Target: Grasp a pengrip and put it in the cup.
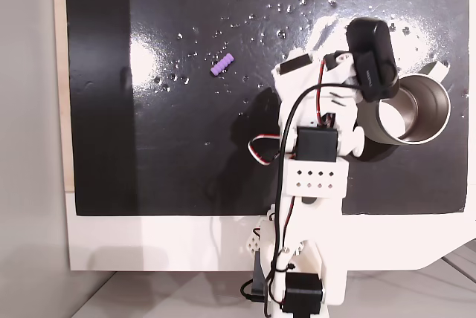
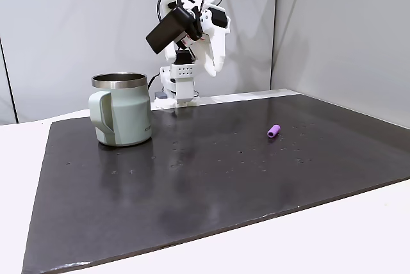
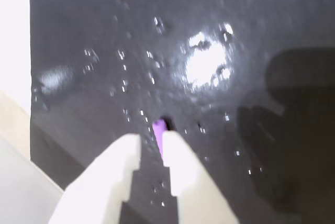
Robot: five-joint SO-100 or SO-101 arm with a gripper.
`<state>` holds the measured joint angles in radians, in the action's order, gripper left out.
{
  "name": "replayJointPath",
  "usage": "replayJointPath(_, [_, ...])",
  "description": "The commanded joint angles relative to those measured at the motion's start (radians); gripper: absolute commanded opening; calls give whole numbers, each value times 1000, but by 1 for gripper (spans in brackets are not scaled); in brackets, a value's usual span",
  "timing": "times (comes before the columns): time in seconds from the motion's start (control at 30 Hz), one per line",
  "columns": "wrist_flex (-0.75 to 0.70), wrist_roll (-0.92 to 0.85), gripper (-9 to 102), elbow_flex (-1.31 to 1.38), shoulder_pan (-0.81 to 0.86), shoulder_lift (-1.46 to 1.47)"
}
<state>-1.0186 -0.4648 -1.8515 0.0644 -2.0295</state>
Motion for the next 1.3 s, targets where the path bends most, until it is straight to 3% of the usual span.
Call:
replayJointPath(0.0, [-35,-83,0,250,38,146])
replayJointPath(0.43, [-273,-149,0,982,25,770])
replayJointPath(0.67, [-549,-140,0,1545,-14,1135])
replayJointPath(0.8, [-782,-149,0,2075,-34,1434])
replayJointPath(1.27, [-784,-146,1,2022,-106,1473])
